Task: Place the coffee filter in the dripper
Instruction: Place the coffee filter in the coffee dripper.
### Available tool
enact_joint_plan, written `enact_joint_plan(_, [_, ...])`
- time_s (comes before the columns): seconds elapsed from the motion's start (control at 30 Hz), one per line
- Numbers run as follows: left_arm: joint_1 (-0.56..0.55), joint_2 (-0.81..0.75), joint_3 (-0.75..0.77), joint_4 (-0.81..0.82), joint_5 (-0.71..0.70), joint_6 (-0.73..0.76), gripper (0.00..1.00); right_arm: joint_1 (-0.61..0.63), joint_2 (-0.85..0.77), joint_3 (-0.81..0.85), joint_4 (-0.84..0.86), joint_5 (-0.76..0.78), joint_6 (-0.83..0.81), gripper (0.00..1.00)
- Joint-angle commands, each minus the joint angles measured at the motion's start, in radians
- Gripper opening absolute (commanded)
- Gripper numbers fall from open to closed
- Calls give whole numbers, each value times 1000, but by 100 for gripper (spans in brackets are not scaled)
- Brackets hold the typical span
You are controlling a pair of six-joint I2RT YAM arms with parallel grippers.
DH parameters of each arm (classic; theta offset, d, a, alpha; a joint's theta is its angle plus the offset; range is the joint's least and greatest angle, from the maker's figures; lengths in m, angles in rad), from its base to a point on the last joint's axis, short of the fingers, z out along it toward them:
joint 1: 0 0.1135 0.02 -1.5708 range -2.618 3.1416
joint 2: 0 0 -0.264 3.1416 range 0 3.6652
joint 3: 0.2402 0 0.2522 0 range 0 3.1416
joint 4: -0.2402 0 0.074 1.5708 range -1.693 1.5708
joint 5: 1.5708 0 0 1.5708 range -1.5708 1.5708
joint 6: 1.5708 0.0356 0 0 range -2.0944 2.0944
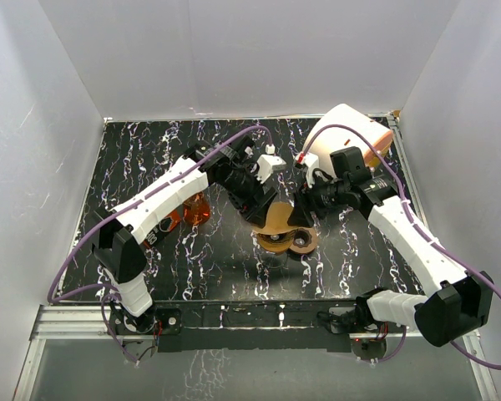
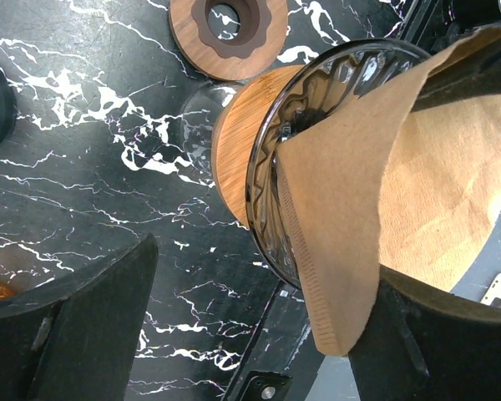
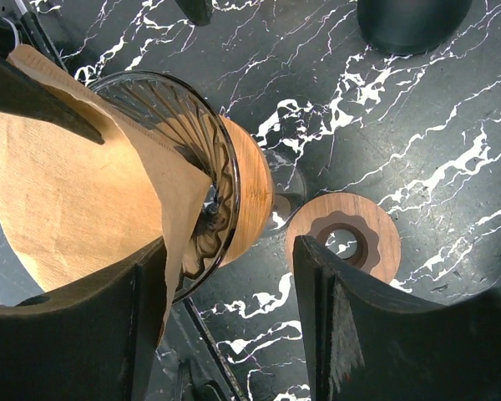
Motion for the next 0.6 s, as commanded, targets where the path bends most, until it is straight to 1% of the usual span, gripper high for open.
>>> enact_joint_plan(0.0, [5,-45,-35,26,1,-20,82,14,-2,9,64,12,7,56])
enact_joint_plan(0.57, [6,-47,-104,70,-9,-33,82,56,14,-23,96,64,5,55])
